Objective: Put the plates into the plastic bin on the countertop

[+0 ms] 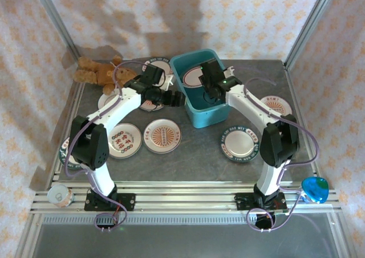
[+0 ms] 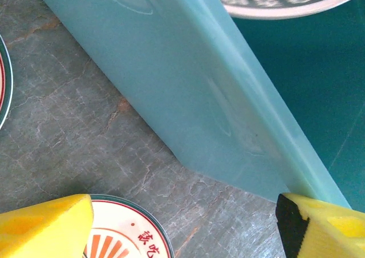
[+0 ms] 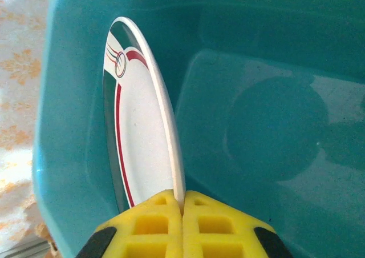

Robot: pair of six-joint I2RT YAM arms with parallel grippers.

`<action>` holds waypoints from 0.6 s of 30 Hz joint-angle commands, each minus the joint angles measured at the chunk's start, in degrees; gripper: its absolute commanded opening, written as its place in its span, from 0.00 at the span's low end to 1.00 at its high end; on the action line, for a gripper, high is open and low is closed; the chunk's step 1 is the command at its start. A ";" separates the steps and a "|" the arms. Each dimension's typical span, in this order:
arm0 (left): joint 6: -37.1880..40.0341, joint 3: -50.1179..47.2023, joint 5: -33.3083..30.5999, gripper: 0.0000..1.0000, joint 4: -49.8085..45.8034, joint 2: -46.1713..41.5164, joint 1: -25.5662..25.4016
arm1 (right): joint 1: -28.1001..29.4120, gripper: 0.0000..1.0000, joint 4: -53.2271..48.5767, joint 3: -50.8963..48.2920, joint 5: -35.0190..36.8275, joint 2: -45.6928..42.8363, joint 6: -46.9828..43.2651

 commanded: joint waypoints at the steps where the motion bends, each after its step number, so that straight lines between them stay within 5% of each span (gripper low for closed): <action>1: -0.05 -0.17 -0.05 0.86 2.15 -1.19 -0.23 | 0.63 0.00 1.09 2.45 3.87 0.95 2.44; 9: -1.46 -3.08 -10.60 0.86 3.96 -7.23 2.09 | 1.26 0.00 1.83 2.57 6.10 3.42 4.05; 18: -3.03 -7.22 -13.16 0.86 7.09 -12.58 7.00 | 1.77 0.00 0.77 5.38 5.74 8.13 5.80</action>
